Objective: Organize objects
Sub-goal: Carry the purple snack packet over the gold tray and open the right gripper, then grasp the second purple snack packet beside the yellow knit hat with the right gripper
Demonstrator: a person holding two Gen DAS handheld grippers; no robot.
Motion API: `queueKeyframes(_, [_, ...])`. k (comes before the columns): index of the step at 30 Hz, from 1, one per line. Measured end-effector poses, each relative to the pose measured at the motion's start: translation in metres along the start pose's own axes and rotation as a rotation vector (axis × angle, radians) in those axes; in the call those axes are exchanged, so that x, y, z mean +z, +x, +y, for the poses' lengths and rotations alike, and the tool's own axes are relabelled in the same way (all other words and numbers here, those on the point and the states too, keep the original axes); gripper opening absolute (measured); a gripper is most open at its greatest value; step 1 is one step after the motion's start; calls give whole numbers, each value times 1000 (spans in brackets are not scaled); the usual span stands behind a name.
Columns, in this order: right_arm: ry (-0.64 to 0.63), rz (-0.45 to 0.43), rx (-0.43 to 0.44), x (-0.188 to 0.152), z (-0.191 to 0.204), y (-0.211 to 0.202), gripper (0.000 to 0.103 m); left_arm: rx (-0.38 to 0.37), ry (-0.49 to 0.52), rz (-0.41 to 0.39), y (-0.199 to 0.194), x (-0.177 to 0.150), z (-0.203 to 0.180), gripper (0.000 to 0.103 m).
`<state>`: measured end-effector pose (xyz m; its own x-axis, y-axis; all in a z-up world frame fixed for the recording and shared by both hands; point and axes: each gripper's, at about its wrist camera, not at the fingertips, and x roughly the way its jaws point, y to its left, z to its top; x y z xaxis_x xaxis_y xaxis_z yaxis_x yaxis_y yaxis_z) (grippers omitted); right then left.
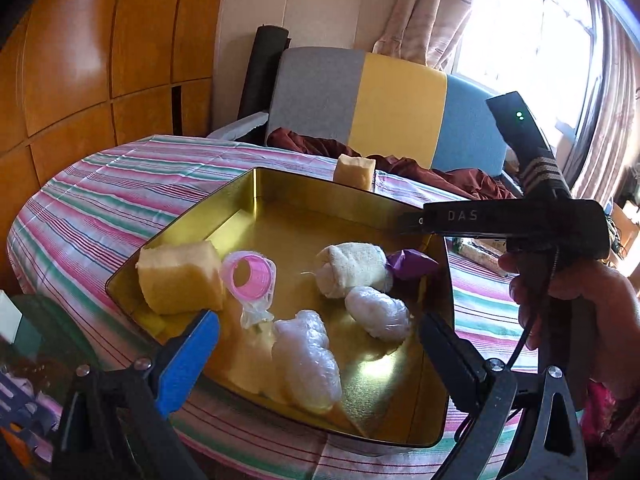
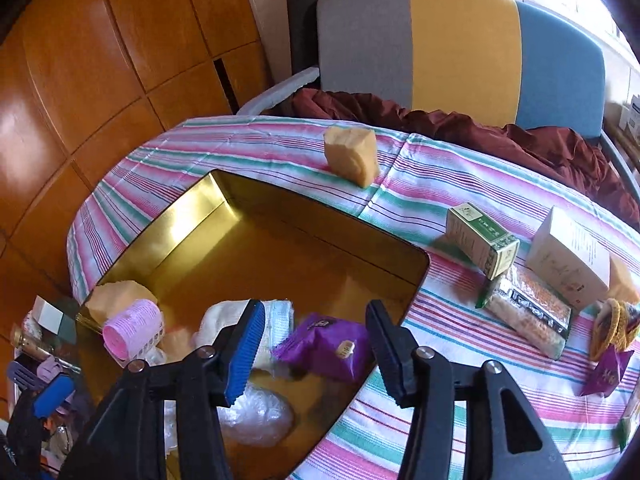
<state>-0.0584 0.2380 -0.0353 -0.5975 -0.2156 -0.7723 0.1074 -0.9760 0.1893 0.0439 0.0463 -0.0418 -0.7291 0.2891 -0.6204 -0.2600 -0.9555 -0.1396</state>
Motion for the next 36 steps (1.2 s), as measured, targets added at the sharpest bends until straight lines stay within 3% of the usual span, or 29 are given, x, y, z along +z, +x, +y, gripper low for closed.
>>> queueKeyframes(11, [113, -35, 5, -21, -33, -34, 53, -23, 35, 1, -3, -2, -17, 101])
queueKeyframes(22, [171, 43, -111, -70, -98, -60, 53, -115, 108, 22, -4, -5, -57, 102])
queueKeyframes(27, [234, 24, -202, -86, -143, -73, 53, -147, 171, 17, -9, -6, -80, 103])
queueKeyframes(28, [252, 14, -229, -88, -154, -77, 54, -152, 180, 20, -9, -7, -83, 103])
queueKeyframes(30, [291, -11, -279, -89, -176, -84, 68, -161, 197, 23, -9, -8, -90, 103])
queueKeyframes(36, [310, -47, -344, -85, -221, -86, 77, -183, 228, 44, -9, -13, -107, 103])
